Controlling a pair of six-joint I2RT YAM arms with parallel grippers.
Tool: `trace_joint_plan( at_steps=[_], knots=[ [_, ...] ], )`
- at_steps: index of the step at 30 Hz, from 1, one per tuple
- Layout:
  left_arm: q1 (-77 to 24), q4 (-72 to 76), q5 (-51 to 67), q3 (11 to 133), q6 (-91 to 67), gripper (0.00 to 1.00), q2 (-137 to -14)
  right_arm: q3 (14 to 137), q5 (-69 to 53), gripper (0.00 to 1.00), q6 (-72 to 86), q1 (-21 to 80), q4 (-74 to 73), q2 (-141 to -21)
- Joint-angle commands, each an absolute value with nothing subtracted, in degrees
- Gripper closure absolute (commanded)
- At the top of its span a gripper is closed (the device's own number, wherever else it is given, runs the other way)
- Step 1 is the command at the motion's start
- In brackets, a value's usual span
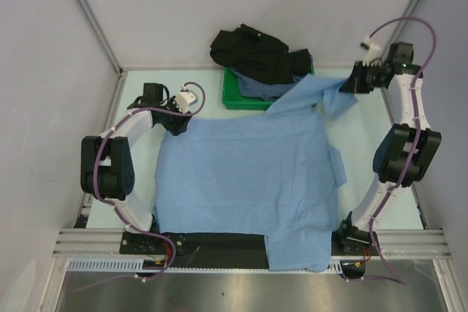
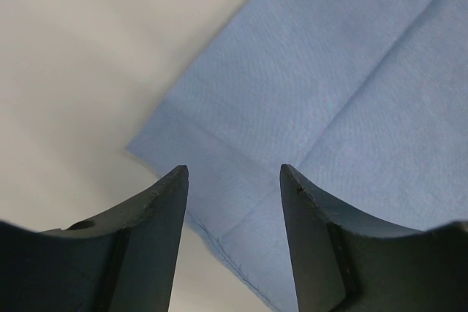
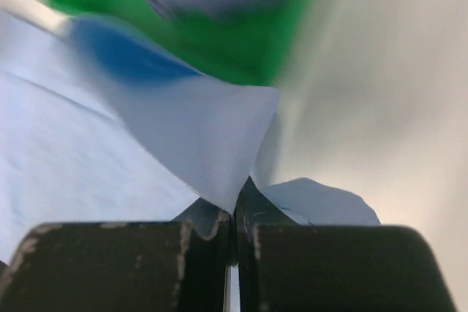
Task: Fold and stack the long sleeve shirts
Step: Fold the shirt
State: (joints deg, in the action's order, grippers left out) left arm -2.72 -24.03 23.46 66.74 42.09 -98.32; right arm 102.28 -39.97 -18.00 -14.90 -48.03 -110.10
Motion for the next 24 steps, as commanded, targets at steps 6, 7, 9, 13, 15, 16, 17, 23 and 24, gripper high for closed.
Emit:
trace_joint_plan(
  at_steps=[6, 7, 9, 13, 15, 16, 17, 23, 24],
  knots=[
    [-0.18, -21.18, 29.53, 75.85, 49.12, 0.4, -103.62, 104.35, -60.11, 1.0, 26.15, -12.22, -11.64, -101.86],
    [-0.18, -21.09, 30.05, 76.37, 50.09, 0.39, -104.67, 103.02, -60.38, 1.0, 34.2, -11.96, -3.86, -102.04],
    [1.39, -21.18, 32.25, 76.9, 54.2, 0.39, -105.46, 99.43, -60.38, 1.0, 40.31, -10.82, 3.39, -102.48],
    [2.81, -21.18, 36.29, 76.99, 61.42, 0.4, -106.26, 95.99, -59.24, 1.0, 46.4, -7.65, 9.57, -103.54],
    [3.16, -24.06, 37.7, 79.18, 66.07, 0.4, -108.09, 94.14, -58.45, 1.0, 45.27, -5.46, 9.84, -103.45],
    [3.34, -25.13, 37.97, 79.89, 67.4, 0.41, -108.63, 93.78, -58.36, 1.0, 45.09, -5.19, 9.67, -103.45],
    [3.34, -27.57, 38.06, 81.46, 68.8, 0.41, -109.24, 93.52, -58.1, 1.0, 44.74, -4.92, 9.23, -103.27],
    [3.43, -32.34, 40.07, 87.78, 75.85, 0.4, -114.95, 92.46, -57.66, 1.0, 46.05, -4.57, 10.11, -100.73],
    [3.34, -33.04, 40.17, 89.11, 76.2, 0.4, -115.92, 91.94, -57.74, 1.0, 46.49, -4.48, 10.63, -100.29]
  ],
)
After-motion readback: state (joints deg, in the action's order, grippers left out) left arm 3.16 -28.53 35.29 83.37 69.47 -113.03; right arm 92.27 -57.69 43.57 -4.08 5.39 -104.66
